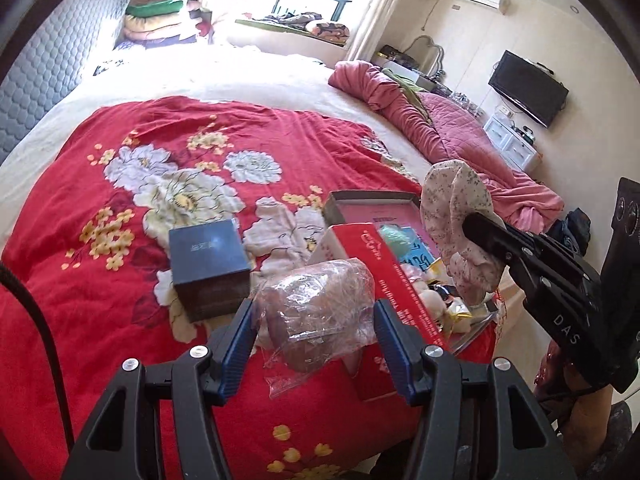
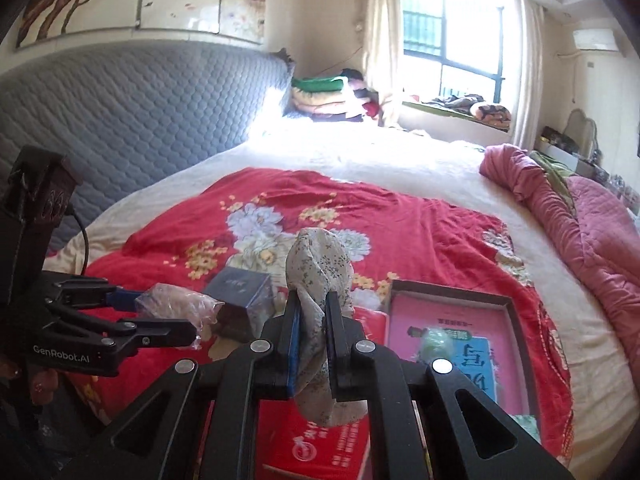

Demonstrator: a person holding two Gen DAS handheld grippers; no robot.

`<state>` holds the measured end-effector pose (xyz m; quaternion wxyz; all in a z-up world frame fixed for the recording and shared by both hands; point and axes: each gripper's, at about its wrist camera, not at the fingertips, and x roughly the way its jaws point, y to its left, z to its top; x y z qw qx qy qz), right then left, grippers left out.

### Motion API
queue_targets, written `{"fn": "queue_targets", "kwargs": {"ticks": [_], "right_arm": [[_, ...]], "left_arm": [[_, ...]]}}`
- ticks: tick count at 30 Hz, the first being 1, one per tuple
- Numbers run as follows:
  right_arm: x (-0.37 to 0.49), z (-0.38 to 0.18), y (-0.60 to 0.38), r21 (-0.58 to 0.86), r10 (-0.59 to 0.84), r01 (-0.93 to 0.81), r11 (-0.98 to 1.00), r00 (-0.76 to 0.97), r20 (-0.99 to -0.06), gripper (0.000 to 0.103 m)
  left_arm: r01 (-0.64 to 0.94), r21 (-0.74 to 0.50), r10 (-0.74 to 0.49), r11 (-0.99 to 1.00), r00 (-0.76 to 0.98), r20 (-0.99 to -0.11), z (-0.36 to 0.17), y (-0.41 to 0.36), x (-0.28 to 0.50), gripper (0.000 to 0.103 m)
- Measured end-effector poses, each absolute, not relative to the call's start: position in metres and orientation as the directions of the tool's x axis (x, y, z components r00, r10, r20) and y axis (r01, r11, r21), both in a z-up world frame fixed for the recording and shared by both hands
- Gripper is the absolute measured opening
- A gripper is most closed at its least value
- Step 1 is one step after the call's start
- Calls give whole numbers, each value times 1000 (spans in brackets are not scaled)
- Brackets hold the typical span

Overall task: Organize soft objects
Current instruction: 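Carry the clear bag with the left tool while the right tool carries the floral cloth to the tray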

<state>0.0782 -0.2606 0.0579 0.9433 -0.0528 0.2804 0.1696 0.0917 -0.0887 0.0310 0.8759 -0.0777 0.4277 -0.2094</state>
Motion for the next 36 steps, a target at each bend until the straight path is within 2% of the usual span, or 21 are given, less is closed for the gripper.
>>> {"fn": "queue_targets", "kwargs": {"ticks": [7,14,26,36], "right_arm": [[64,69,-333,6,167,-190,982,846,-506,11],[54,62,-382,8,74,-81,997,861,-502,11],[54,34,-423,39,31,-12,999,847,-530,11],[58,19,-434,46,19,7,999,838,-546,12]], "left_arm": [[403,-248,-449,881,544,-709,56,-158,97,59],[467,-192,-444,863,522,-728,57,-218,106,59],[508,-123,-397,852,476,-785,29,-282,127,59],[518,-91,-365,851,457,-811,12,-304,134,59]]}}
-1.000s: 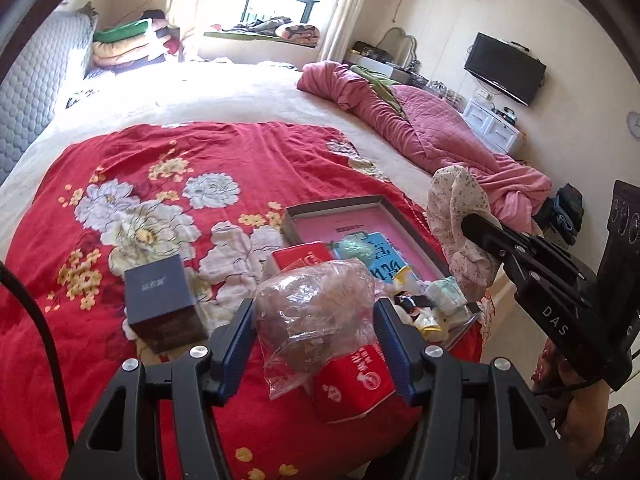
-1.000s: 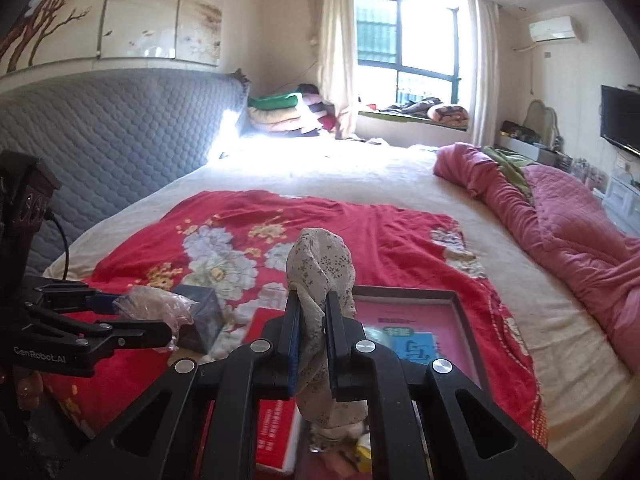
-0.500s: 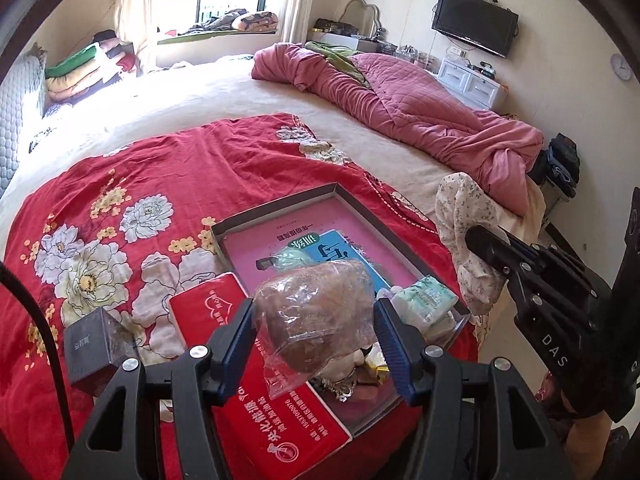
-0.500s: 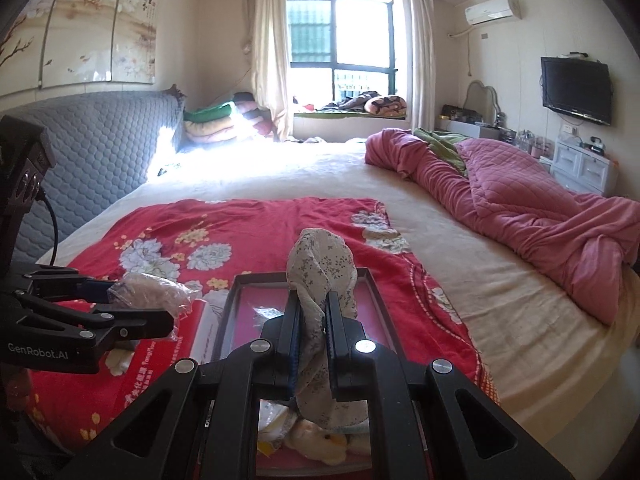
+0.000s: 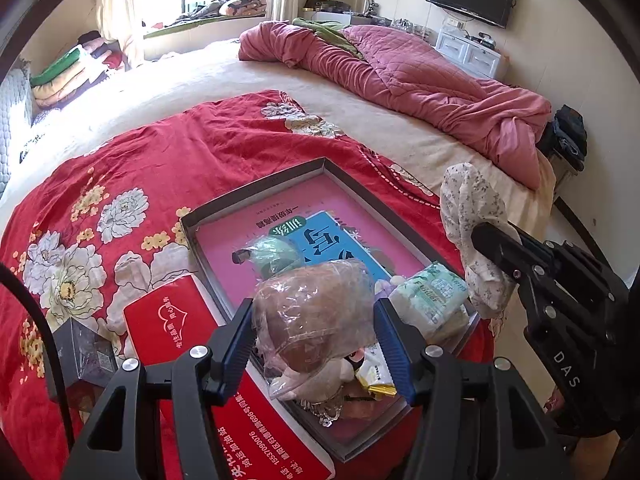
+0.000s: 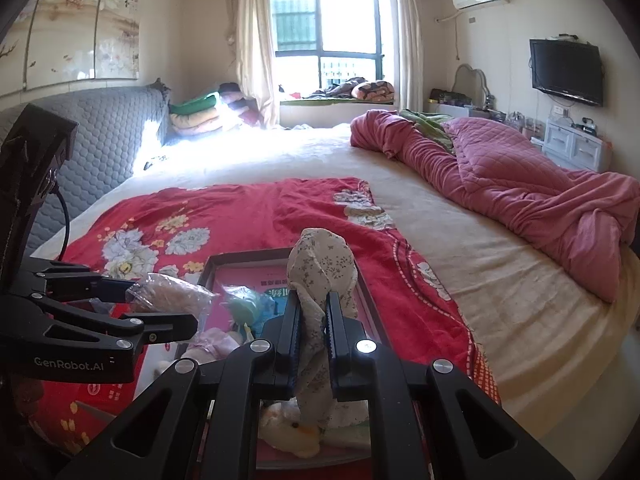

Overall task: Organize soft objects
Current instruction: 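Carry the clear bag with the left tool while the right tool carries the floral cloth to the tray, then lower the floral cloth and open the right tool while the left tool lowers the clear bag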

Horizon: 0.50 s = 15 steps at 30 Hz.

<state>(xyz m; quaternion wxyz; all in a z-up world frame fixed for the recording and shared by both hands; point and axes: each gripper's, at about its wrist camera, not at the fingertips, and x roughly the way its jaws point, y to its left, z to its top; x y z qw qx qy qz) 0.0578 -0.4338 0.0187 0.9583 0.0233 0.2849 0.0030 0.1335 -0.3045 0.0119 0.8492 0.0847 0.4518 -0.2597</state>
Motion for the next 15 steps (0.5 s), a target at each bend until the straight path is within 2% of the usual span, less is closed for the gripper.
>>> {"fn": "queue_targets", "kwargs": {"ticks": [15], "right_arm": [[69,-2,-438,34,8,15,999,811,-585,12]], "left_arm": [[519,-86,-342,850,421,-840,-10,-314,142,59]]}}
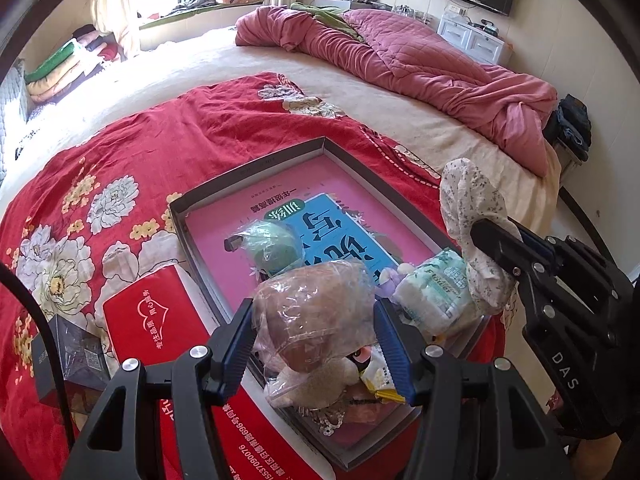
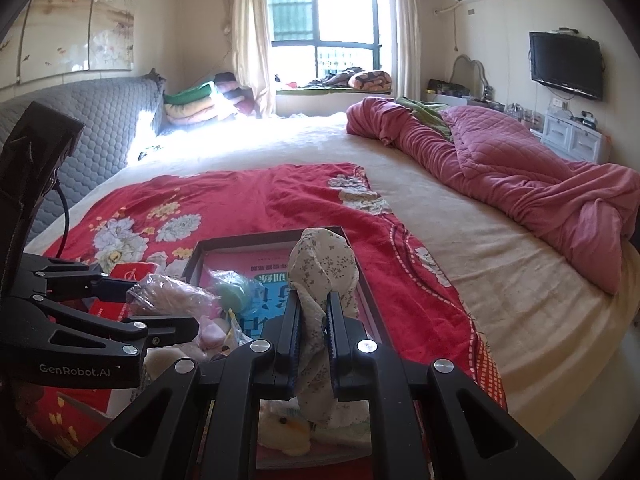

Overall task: Organize soft objects
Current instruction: 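Lower the floral cloth and open the right tool while the left tool lowers the clear bag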

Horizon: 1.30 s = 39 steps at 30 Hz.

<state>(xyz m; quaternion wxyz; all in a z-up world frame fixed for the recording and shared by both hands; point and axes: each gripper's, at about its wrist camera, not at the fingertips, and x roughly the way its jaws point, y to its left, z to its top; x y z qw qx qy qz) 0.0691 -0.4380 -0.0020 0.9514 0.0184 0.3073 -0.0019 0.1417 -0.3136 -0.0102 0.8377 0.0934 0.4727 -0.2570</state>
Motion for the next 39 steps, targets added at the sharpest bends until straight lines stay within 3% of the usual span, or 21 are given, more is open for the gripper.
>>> {"fn": "queue_targets", "kwargs": {"ticks": [9,16,21,24,26,39], "right_arm": [[83,-29,-433,151,139,-54,987,759,-636,14],[86,-39,-438,288,251,-81,954,740,-625,29],[85,-40,-441,322,274,-81,943,739,-615,32],[83,-38,-447,356,287,-71,932,746,-601,41],[82,-37,-449,381,301,-71,922,749,-591,53],[79,-38,-456,393,285,-38,919,755,-591,56]], "left_arm": [[518,-93,-341,851,409,-847,-17,-313,143,59],[511,-100,-340,854,402,-850,-20,-312,149,59],[513,-99,-340,853,401,-851,-20,-313,152,59],[509,-99,-337,855,399,-853,-21,-313,155,59],[507,-104,-339,856,397,-853,-21,-312,155,59],[514,-106,-340,851,387,-857,-26,-317,155,59]]}}
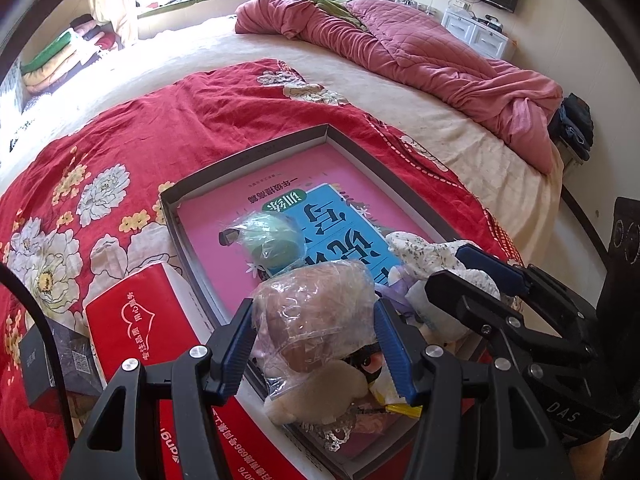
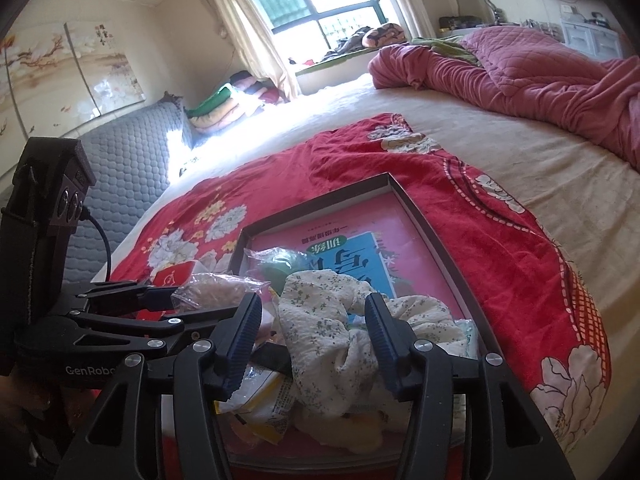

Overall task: Organize soft objects
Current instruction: 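Lower the floral cloth and open the right tool while the left tool lowers the clear bag, then open the left tool to release the clear bag into the tray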

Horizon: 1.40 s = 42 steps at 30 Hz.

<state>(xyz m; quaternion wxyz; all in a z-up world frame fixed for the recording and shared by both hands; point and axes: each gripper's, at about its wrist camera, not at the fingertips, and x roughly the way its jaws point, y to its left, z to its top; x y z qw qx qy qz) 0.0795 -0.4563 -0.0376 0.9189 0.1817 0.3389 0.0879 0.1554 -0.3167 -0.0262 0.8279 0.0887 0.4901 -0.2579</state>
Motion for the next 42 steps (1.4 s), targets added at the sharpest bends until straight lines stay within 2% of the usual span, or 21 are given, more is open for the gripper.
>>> {"fn": "queue_targets", "kwargs": {"ticks": [7,19,26,42], "right_arm": [[81,-45,-467,416,264,11,909,758,-597,58],[78,-41,-475,515,321,3,857,779,-539,73],[71,-33,-482,551,320,3,835,811,-490,75],[56,-21,-498,541,220,93,836,846,-486,78]], "left_arm": [[523,-104,-341,846,381,-859,-28,-320,155,59],[524,-116,-345,844,362,-866,-31,-323,154,60],[524,-111,-341,844,367,-865,-30,-323,152,60],[525,-119,-350,843,366,-862,-26,-319,148,65]]}}
